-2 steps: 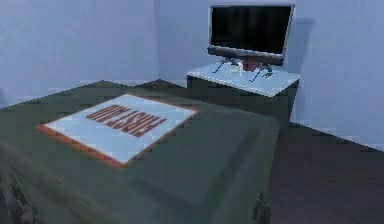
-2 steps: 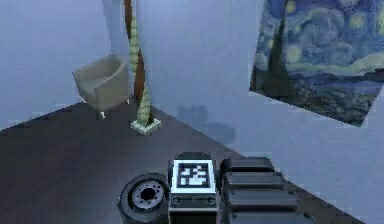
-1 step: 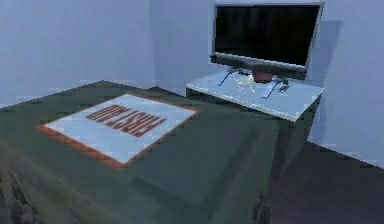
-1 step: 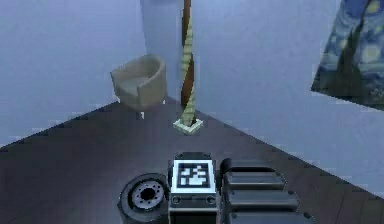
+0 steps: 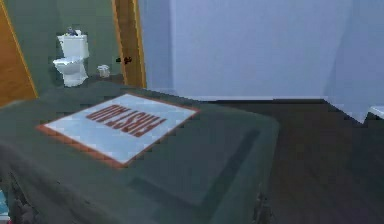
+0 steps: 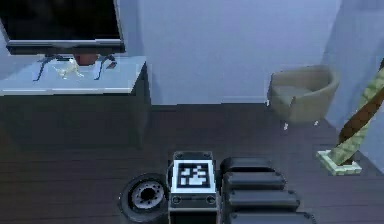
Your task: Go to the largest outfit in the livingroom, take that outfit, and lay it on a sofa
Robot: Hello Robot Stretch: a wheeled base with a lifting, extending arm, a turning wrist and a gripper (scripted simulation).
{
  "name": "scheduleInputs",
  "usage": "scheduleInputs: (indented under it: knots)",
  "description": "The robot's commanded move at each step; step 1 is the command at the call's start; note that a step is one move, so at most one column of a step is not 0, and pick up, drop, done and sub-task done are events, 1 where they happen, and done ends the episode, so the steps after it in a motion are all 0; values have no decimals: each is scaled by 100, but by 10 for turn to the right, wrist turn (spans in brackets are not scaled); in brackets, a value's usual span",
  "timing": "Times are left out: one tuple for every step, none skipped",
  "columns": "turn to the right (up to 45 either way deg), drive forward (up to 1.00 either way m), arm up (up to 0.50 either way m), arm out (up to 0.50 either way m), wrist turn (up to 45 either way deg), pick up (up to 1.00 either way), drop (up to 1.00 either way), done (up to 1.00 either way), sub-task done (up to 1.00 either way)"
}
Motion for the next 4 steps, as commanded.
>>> scheduleInputs:
  knots:
    - [0, 90, 0, 0, 0, 0, 0, 0, 0]
    - [450, 0, 0, 0, 0, 0, 0, 0, 0]
    - [420, 0, 0, 0, 0, 0, 0, 0, 0]
    - [-450, 0, 0, 0, 0, 0, 0, 0, 0]
